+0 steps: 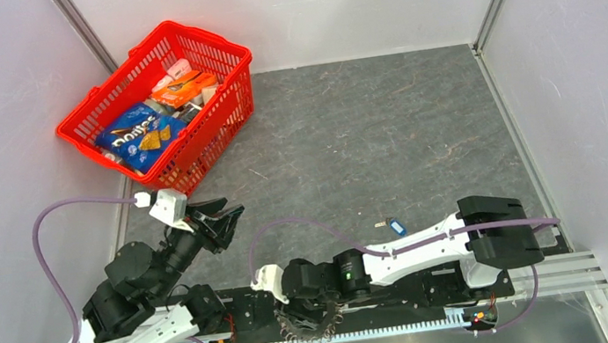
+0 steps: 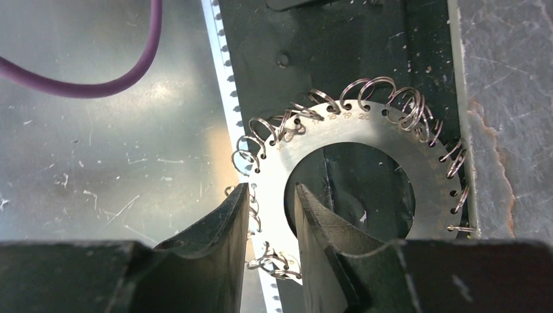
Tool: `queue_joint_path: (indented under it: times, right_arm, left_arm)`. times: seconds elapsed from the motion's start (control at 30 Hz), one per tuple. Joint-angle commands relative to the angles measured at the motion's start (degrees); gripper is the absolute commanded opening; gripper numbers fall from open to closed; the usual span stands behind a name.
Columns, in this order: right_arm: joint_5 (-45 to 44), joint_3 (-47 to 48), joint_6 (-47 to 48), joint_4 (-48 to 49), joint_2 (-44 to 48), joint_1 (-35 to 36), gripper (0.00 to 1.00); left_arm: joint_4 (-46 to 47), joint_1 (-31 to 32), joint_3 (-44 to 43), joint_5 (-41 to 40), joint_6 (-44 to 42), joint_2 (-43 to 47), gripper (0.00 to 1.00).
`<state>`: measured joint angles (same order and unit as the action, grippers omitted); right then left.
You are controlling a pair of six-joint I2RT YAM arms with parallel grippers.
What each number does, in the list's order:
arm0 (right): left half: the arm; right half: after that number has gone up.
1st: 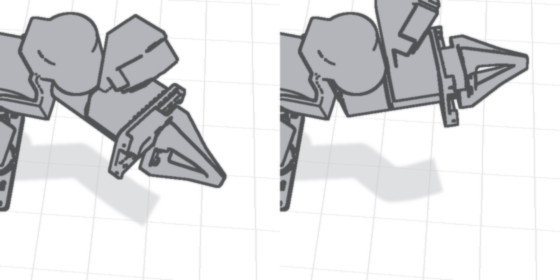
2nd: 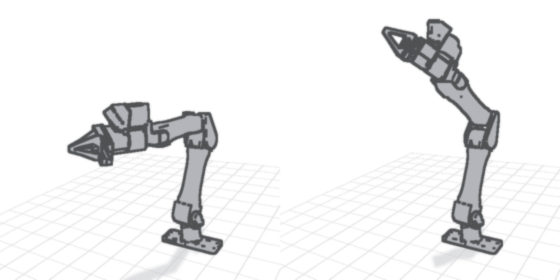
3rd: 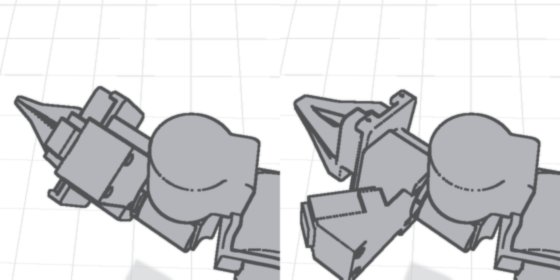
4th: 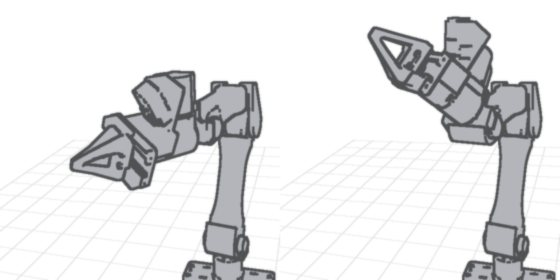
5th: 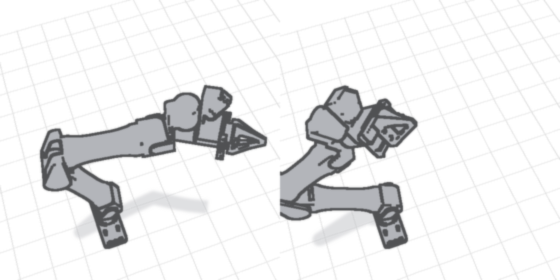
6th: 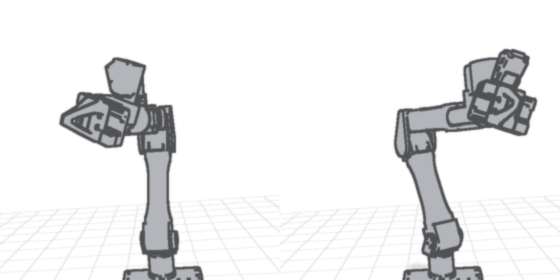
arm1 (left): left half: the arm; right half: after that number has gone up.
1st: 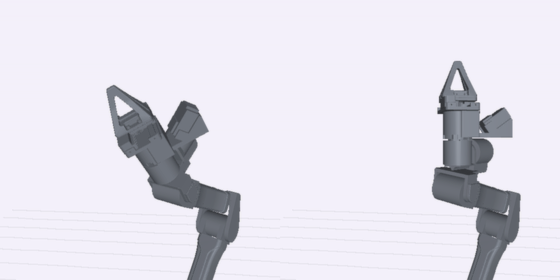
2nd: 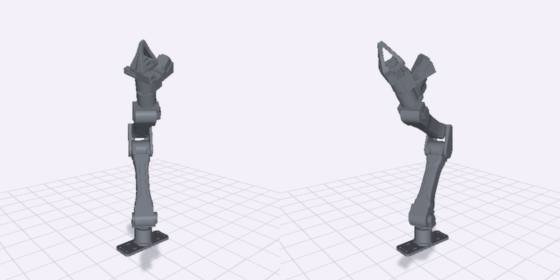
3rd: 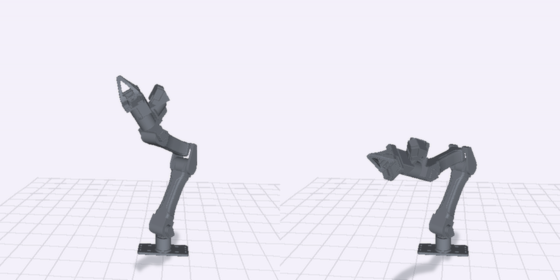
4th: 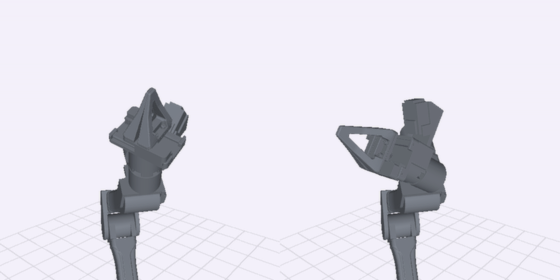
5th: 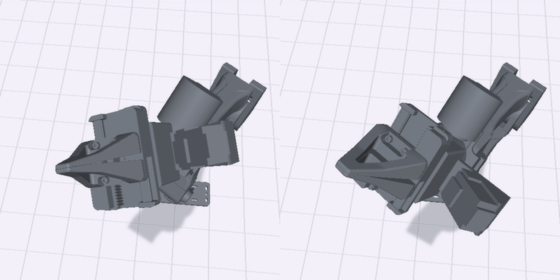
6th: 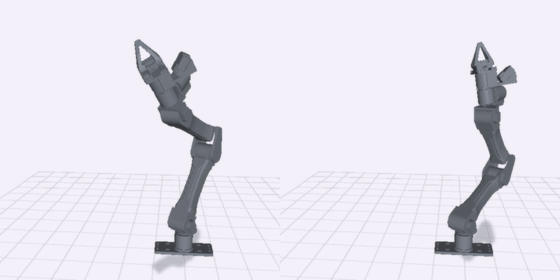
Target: Put the keys on the keyring
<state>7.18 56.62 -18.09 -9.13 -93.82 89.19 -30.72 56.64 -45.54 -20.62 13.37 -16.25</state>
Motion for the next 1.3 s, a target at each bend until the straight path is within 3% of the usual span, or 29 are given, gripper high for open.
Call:
queue_joint_path:
  times: [0.0,0.73,1.27]
  right_arm:
    - [-7.91,2.79,-1.49,1.31,-1.36,2.86,0.38]
    - [-15.28,7.06,3.89,6.66,-8.69,6.26,0.43]
    - [-15.54,6.01,3.94,6.05,-8.84,5.27,0.34]
  left_arm:
    - [1.80,-0.13,0.36,1.39,1.00,1.06,0.52]
    - [1.89,-0.13,0.45,5.15,2.29,4.82,0.52]
    - [1.72,-0.13,0.45,4.89,1.95,5.26,0.52]
